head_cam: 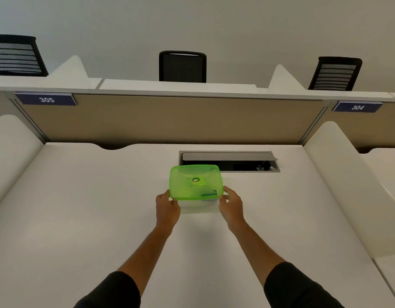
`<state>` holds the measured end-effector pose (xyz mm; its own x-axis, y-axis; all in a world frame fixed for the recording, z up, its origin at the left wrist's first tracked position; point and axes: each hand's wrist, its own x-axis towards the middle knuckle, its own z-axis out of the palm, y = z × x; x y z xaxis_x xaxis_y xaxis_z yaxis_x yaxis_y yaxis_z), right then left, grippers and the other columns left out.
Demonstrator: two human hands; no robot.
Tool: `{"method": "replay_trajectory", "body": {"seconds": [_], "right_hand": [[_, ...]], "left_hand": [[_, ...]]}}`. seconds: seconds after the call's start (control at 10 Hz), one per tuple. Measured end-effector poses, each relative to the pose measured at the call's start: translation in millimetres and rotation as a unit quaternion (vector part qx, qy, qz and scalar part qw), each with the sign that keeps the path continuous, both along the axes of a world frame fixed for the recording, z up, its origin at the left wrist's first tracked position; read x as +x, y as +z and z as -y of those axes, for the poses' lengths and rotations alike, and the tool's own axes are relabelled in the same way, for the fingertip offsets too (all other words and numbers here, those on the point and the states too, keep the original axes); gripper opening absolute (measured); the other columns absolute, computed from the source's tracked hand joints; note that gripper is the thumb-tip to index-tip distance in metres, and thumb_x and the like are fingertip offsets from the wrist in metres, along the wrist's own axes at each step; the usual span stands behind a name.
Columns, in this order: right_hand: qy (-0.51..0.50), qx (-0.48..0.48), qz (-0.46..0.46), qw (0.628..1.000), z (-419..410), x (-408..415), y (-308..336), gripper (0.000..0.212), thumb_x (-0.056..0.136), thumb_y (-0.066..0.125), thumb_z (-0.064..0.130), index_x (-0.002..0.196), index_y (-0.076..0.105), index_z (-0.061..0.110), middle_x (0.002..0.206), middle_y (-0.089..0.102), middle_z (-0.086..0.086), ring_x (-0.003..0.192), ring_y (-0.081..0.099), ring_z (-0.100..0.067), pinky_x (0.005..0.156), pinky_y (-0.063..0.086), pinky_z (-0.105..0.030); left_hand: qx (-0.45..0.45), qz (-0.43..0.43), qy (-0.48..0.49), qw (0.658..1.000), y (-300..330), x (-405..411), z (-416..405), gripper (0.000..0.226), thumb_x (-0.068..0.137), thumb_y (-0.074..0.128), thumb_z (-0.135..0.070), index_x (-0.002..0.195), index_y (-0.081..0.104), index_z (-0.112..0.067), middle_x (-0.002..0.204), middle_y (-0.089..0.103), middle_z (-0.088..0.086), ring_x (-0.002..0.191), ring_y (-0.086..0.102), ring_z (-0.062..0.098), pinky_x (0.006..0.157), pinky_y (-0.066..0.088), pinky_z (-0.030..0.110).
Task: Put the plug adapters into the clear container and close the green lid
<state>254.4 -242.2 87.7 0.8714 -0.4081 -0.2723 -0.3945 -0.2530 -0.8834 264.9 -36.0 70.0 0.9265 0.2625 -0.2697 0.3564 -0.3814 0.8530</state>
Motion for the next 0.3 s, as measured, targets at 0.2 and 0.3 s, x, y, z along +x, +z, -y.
{"method": "replay_trajectory", "body": {"seconds": [0.2, 0.3], "right_hand": [[0.026, -0.013, -0.020, 0.999, 3, -19, 3, 0.044, 0.104, 0.057, 0.007, 0.148, 0.057, 0.010, 0.140, 0.062, -0.009, 0.123, 0.062, -0.022, 0.094, 0.049, -0.026], [0.034, -0.018, -0.029, 0.999, 4, -29, 2, 0.040, 0.104, 0.057, 0.007, 0.144, 0.061, 0.008, 0.139, 0.063, -0.010, 0.124, 0.063, -0.024, 0.099, 0.052, -0.030]], "left_hand": [[0.014, -0.004, -0.016, 1.000, 7, -21, -4, 0.049, 0.108, 0.056, -0.006, 0.156, 0.051, -0.002, 0.150, 0.050, 0.021, 0.125, 0.066, 0.036, 0.116, 0.050, 0.047], [0.020, -0.015, -0.027, 0.999, 8, -36, -6, 0.049, 0.108, 0.058, -0.007, 0.155, 0.051, 0.000, 0.150, 0.051, 0.021, 0.119, 0.069, 0.034, 0.115, 0.051, 0.046]]}}
